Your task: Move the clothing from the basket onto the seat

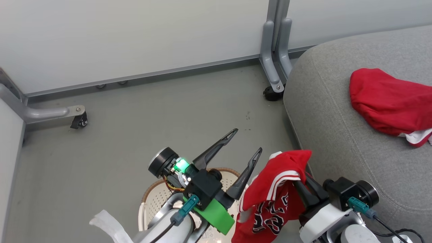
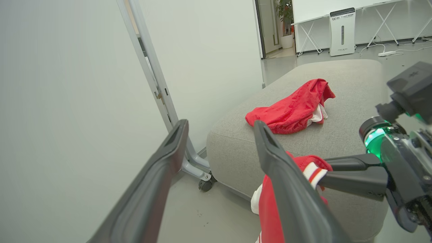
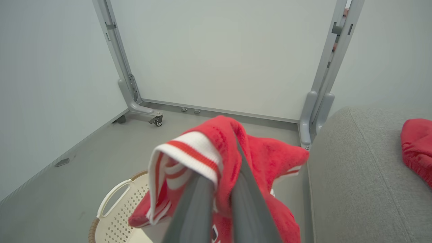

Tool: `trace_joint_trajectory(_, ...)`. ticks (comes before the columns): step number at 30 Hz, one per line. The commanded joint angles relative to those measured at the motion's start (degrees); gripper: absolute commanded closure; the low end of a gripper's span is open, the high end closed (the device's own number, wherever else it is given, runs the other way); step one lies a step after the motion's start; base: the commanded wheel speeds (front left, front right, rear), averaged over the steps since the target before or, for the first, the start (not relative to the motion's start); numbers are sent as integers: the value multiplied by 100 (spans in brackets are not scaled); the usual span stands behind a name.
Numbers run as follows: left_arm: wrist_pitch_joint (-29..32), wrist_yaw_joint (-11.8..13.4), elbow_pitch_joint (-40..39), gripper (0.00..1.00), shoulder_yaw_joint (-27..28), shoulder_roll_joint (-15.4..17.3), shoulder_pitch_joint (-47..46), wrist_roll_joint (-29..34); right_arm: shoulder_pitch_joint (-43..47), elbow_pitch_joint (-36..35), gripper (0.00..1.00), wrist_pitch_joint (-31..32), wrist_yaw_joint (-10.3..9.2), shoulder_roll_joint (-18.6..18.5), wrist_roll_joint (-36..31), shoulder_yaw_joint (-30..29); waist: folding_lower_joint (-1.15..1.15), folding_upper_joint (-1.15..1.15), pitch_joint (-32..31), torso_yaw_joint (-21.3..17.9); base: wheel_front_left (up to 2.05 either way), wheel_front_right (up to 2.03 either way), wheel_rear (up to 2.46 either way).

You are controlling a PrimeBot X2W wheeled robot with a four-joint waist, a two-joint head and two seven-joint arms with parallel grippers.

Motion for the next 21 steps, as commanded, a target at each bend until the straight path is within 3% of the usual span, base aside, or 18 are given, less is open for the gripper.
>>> trace_joint_trajectory(1,0,23,17,0,-8,42,-81,-32,19,-35,100,-2,-11,7,-24,-27,0,0,16,-37,0,0,0)
trace_joint_trajectory(10,57,-83,81,0,-49,70,-38,-242,-38,-183,100,-2,-11,32,-48,-195,0,0,144,-238,0,0,0)
trace_joint_trajectory(21,193,-272,20,0,-112,290,-85,-661,24,-698,100,-2,-11,199,-71,-673,0,0,629,-949,0,0,0)
